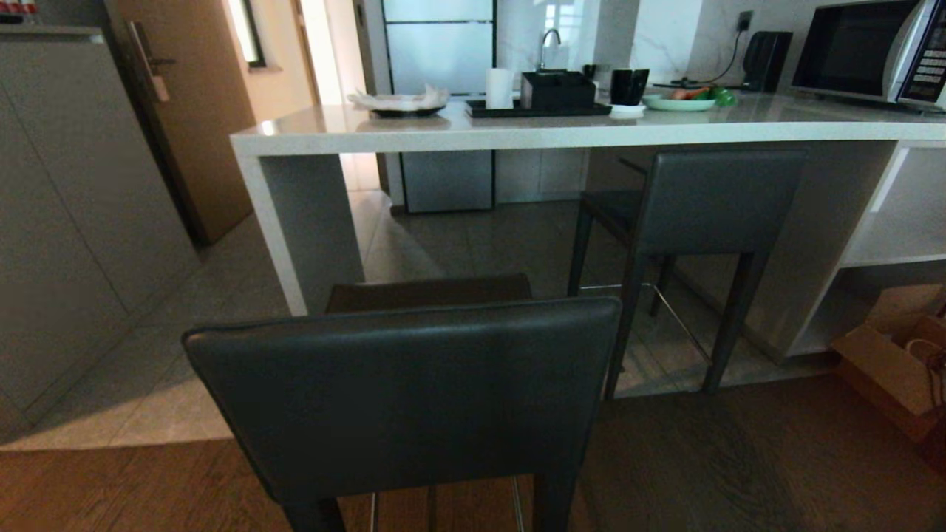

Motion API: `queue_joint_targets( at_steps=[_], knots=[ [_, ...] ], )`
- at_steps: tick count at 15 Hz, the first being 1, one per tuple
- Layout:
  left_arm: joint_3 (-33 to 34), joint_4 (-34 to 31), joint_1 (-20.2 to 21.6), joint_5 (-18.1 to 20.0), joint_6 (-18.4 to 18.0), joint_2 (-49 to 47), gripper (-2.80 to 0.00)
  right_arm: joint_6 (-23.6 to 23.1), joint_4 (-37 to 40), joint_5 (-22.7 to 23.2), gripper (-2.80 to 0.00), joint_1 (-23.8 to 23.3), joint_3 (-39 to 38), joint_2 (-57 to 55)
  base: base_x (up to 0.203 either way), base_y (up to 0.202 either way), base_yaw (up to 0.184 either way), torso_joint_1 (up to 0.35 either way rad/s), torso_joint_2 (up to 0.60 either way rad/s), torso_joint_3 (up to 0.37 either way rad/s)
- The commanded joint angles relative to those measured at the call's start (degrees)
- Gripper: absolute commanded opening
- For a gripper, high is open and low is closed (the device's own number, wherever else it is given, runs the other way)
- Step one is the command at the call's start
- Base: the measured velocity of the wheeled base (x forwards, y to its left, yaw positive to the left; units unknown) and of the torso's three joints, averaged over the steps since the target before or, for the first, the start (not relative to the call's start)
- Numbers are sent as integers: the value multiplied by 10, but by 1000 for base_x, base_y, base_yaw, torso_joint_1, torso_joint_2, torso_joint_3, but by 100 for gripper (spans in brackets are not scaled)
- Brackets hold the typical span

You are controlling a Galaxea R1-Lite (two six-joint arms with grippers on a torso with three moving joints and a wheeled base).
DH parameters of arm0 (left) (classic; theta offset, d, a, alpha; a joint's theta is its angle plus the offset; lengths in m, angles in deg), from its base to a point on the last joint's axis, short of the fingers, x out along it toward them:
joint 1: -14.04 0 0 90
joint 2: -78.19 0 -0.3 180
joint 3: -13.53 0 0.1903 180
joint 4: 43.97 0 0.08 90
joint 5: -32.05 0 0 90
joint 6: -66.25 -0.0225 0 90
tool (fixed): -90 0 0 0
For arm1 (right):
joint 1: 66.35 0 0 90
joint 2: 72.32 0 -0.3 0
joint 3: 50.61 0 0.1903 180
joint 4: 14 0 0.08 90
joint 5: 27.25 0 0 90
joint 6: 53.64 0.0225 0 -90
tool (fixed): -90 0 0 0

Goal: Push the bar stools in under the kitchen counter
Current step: Pull the gray chair out from under the dining table

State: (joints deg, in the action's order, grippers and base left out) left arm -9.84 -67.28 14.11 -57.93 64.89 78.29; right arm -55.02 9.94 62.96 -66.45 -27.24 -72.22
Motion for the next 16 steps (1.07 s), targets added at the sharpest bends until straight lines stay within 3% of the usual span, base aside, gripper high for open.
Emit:
queue_joint_targets(
  at_steps=[1,8,9,16],
  knots=[
    [0,-1,0,1,-2,-1,0,0,0,1,-280,0,-1,-1,0,0,0,0,0,0],
    [1,2,0,-1,17,-1,0,6,0,0,-280,0,-1,0,0,0,0,0,0,0],
    [1,2,0,-1,17,-2,-280,6,0,0,-280,0,-1,0,0,0,0,0,0,0],
    [1,3,0,0,13,-1,-280,4,0,0,-280,0,-1,-1,0,0,0,0,0,0]
  ],
)
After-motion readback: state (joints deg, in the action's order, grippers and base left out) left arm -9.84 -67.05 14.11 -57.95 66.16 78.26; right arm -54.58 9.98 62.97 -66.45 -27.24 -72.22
